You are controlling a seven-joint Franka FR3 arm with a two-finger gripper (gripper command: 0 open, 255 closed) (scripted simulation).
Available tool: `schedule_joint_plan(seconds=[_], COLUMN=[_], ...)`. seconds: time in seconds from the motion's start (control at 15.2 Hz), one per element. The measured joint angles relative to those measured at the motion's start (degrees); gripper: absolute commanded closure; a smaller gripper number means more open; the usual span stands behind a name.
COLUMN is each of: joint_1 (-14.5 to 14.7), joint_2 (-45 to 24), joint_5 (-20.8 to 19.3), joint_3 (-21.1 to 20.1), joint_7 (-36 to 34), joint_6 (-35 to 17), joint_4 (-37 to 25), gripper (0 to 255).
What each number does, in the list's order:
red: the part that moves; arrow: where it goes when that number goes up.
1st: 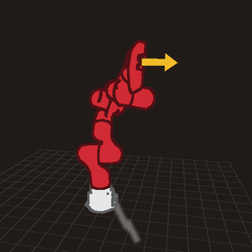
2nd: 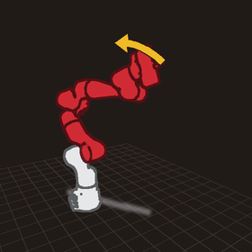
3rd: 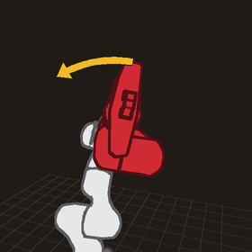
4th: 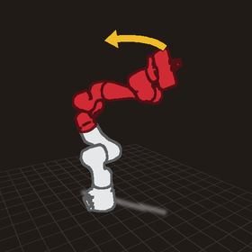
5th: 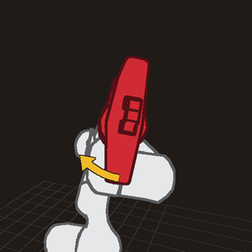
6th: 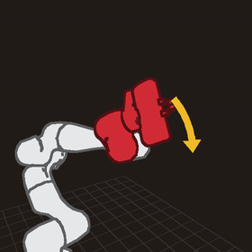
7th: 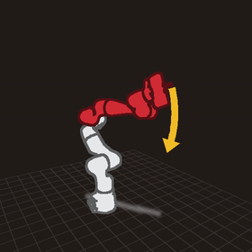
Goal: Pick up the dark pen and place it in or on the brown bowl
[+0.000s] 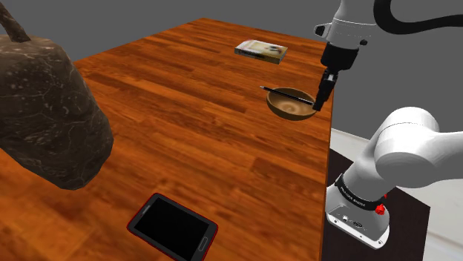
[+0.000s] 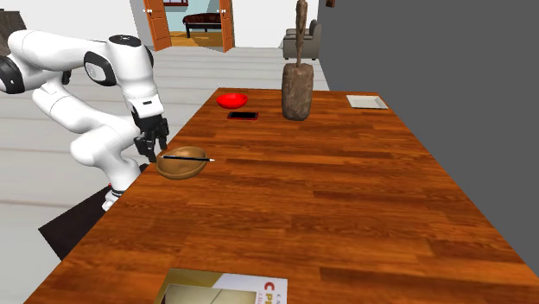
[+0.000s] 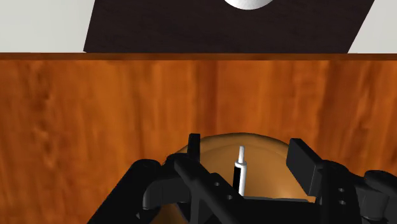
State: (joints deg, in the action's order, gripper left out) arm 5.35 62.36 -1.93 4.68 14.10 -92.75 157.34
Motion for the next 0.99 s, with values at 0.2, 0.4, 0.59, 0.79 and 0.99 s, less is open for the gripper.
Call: schedule_joint_plan(seconds=[0.2,0.4,0.59,0.79,0.99], joint_1=[0.00,0.06,0.14,0.21,0.22], joint_2=[0.00,-0.72,-1.99,-2.31,-2.32], joint_5=[0.00,0.04,0.12,0.23,0.25], joint_3=[0.00,-0.01,-0.05,-0.15,-0.18], joint_7=[0.00,0.06,0.14,0.08,0.05], joint_6=[0.00,1.76,5.20,5.83,5.96], joint_4=[0.00,-2.51,-7.24,-8.16,-8.29], gripper=[0,0,0,0,0])
